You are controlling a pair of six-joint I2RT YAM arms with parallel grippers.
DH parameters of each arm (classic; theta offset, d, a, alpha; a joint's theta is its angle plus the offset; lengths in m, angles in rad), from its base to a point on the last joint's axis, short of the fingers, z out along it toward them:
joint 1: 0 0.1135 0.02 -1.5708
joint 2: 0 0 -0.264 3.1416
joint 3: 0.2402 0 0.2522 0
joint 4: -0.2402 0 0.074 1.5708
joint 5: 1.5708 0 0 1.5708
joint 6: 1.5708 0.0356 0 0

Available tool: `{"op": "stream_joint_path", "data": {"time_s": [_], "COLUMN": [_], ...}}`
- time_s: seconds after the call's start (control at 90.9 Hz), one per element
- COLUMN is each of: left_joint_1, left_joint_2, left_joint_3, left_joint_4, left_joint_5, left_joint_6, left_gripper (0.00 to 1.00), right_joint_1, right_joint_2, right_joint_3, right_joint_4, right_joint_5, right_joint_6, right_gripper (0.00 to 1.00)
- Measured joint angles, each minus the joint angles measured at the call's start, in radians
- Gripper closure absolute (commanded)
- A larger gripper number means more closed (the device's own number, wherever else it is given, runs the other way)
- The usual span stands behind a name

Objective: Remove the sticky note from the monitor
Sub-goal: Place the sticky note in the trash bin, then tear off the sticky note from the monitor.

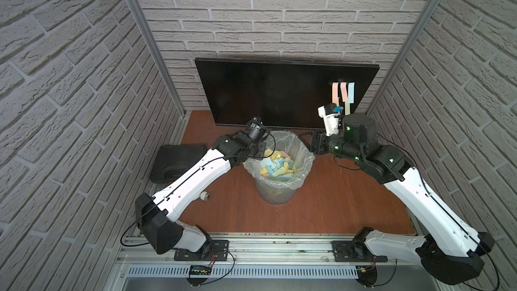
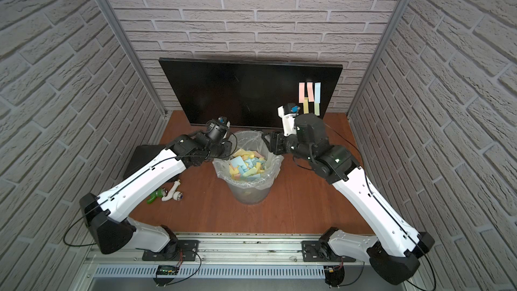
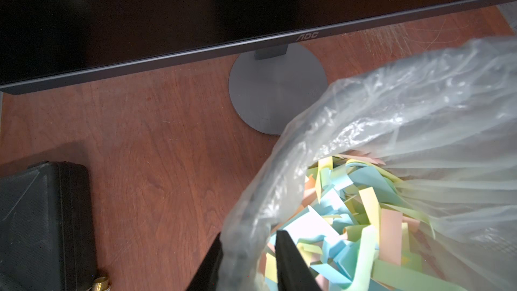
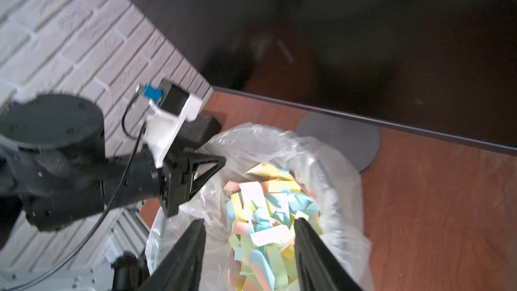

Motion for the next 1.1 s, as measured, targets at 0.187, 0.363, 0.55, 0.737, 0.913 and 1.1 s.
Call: {"op": "stream_joint_path", "data": {"time_s": [0.187,0.363,0.55,0.737,0.913,1.1], "left_joint_1": [0.000,0.000,0.000,0.000,0.000,0.000], "left_joint_2": [0.000,0.000,0.000,0.003,0.003,0.003], "left_joint_3": [0.000,0.000,0.000,0.000,0.000,0.000], "left_joint_4": [0.000,0.000,0.000,0.000,0.003,0.003], "left_joint_5": [0.000,0.000,0.000,0.003,0.004,0.004], "left_joint_6": [0.000,0.000,0.000,0.000,0.000,0.000], "left_gripper": [0.69,0.69,0.69,0.69,0.69,0.69], "right_joint_1": [-0.234,-0.438,-0.626,-0.731,-0.739,-0.739], "right_joint_2": [-0.079,-0.107,-0.111,-0.099,-0.064,0.013], "right_joint_3": [-0.017,-0.046,-0.136,-0.167,-0.163,-0.146], "right_joint_4": [-0.001,0.023,0.112,0.216,0.315,0.380], "right_joint_5": [-0.111,-0.238,-0.373,-0.449,-0.483,-0.505], "right_joint_6": [0.087,0.177,0.311,0.407,0.437,0.444], "right_gripper": [0.48,0.48,0.48,0.47,0.48,0.50]}}
